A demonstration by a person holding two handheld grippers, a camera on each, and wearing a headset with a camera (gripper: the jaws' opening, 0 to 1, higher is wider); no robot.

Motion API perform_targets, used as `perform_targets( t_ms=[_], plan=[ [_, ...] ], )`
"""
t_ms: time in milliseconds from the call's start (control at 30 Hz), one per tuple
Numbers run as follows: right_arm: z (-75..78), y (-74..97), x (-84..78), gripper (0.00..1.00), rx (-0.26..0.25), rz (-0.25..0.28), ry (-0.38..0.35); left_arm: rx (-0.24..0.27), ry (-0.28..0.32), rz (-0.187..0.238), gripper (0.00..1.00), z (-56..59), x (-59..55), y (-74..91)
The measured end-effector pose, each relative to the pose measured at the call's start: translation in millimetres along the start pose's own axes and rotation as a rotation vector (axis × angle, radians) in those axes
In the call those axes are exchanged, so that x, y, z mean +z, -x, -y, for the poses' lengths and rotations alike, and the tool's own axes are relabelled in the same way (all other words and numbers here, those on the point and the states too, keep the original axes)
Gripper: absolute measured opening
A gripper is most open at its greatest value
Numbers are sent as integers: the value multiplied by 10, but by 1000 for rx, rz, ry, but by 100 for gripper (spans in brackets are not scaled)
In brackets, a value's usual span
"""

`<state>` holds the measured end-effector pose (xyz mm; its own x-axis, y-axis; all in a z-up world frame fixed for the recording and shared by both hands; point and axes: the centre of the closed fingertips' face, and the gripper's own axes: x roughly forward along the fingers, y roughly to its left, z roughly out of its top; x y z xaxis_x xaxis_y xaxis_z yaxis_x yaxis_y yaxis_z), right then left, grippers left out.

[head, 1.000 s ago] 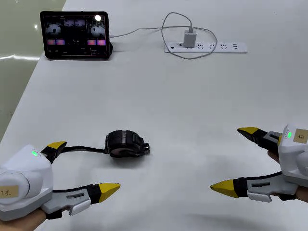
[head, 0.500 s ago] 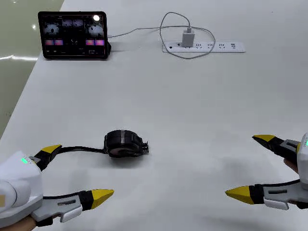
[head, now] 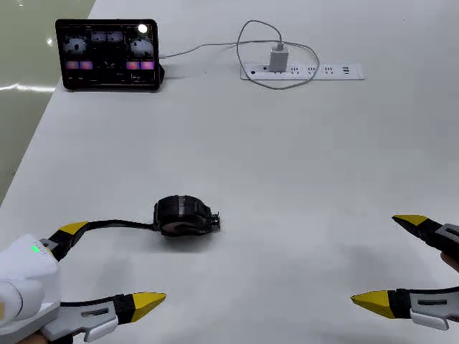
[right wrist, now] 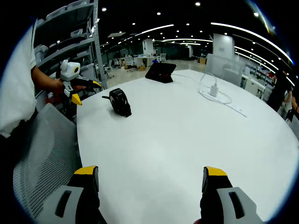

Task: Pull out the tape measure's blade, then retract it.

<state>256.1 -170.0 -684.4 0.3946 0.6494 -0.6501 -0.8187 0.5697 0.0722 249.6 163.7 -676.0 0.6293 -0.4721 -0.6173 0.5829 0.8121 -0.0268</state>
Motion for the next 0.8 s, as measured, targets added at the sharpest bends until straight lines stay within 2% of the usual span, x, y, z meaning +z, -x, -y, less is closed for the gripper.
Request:
perform_targets(
  t_ms=[433,800],
  plan=[
    [18,102,-142,92,-9,-20,-26,-11,-16,-9,99,-6,-51,70],
    [1,144,-171,92,-11,-24,-21,-20,-33,-4,99,38,-8,61]
  ],
)
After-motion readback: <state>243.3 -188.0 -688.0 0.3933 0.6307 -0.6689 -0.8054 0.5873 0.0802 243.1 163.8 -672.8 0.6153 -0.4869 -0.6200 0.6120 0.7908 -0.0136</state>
